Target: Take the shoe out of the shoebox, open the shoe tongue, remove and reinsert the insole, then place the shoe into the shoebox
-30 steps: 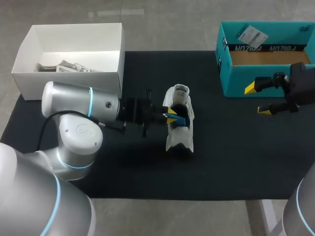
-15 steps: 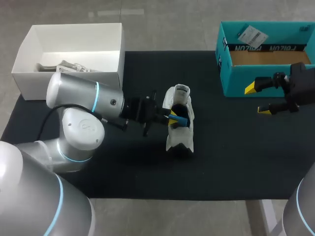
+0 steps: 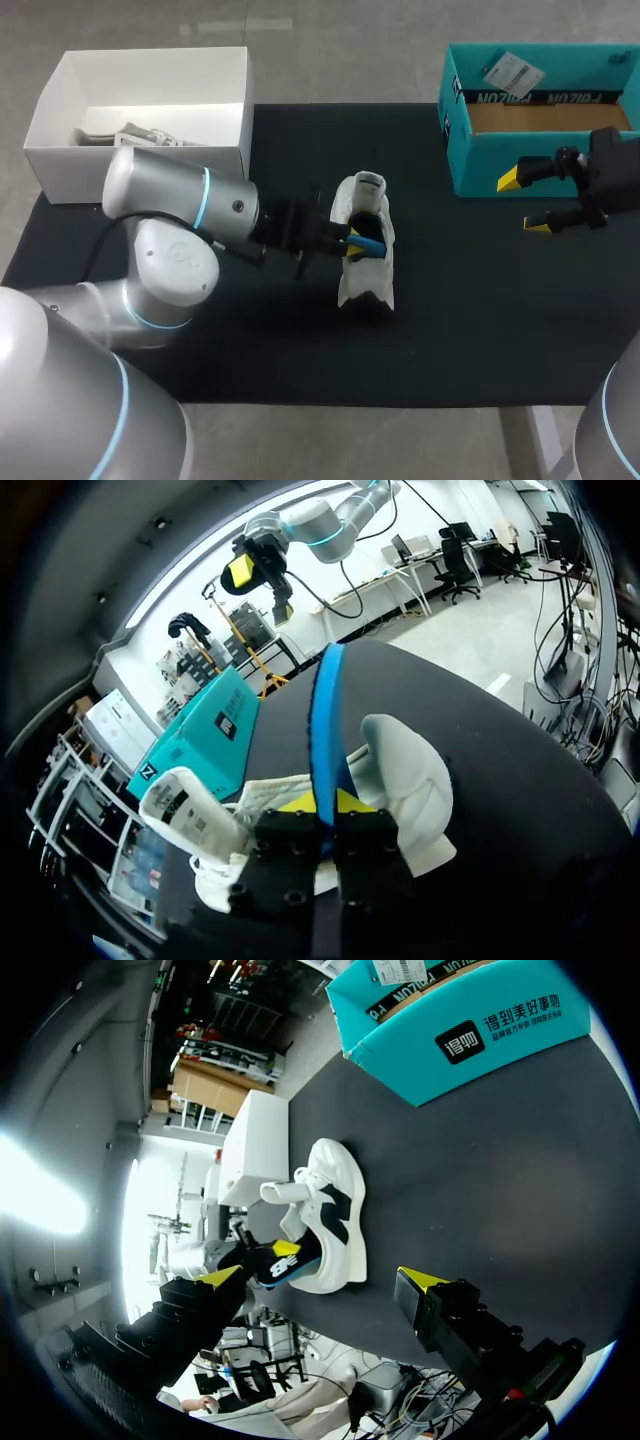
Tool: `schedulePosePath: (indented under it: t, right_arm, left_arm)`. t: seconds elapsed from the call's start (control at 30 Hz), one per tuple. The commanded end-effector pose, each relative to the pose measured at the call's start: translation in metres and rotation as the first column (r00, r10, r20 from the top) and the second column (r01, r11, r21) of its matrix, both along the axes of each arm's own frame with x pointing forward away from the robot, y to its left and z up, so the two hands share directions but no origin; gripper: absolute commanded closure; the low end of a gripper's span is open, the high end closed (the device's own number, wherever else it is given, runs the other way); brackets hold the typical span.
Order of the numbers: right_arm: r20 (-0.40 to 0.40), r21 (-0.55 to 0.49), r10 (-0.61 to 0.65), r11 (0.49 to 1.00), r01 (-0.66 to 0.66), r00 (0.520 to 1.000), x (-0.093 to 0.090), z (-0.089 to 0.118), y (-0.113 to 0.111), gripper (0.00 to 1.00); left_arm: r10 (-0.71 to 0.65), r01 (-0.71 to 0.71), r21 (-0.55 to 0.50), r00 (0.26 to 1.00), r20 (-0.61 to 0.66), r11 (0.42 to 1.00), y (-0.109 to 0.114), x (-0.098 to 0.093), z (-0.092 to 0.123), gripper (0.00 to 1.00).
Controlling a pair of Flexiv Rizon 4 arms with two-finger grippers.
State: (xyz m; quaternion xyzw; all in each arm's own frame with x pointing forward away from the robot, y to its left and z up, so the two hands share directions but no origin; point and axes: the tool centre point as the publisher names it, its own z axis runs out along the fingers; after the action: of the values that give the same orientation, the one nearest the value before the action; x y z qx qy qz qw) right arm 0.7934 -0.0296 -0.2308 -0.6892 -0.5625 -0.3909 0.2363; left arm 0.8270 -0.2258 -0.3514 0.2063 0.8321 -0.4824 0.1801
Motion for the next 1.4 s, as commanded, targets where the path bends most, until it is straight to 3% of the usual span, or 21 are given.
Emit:
schedulePosePath:
  t: [0.03, 0.43, 0.67, 0.7, 0.8, 0.83, 1.4]
  right_arm:
    - [-0.002, -0.003, -0.002, 1.0, 0.002, 1.0, 0.0, 0.0, 0.001, 0.0]
    - [-0.002, -0.003, -0.002, 1.0, 0.002, 1.0, 0.0, 0.0, 0.001, 0.0]
    - [-0.002, -0.003, -0.002, 1.0, 0.002, 1.0, 0.0, 0.0, 0.001, 0.0]
    - [-0.002, -0.003, -0.002, 1.0, 0.002, 1.0, 0.0, 0.0, 0.001, 0.0]
    - [-0.002, -0.003, -0.002, 1.0, 0.002, 1.0, 0.0, 0.0, 0.001, 0.0]
    - [-0.002, -0.003, -0.002, 1.0, 0.002, 1.0, 0.0, 0.0, 0.001, 0.0]
    - [-0.002, -0.003, -0.002, 1.0, 0.002, 1.0, 0.0, 0.0, 0.001, 0.0]
  left_arm:
    - [0.013, -0.013, -0.009, 1.0, 0.01, 1.0, -0.014, 0.003, -0.009, 1.0]
    - [0.059, -0.06, 0.029, 0.997, 0.043, 0.998, -0.015, 0.018, -0.019, 1.0]
    - [0.051, -0.054, 0.047, 0.997, 0.063, 0.997, -0.005, 0.019, -0.01, 1.0]
    - [0.049, -0.052, 0.046, 0.997, 0.063, 0.998, -0.004, 0.018, -0.007, 0.97]
    - [0.037, -0.04, 0.037, 0.997, 0.069, 0.999, 0.0, 0.016, 0.002, 0.59]
    - [0.031, -0.034, 0.038, 0.997, 0.071, 0.999, 0.001, 0.015, 0.004, 0.52]
    - [-0.034, 0.003, 0.239, 0.991, 0.13, 0.971, 0.007, 0.014, 0.016, 0.63]
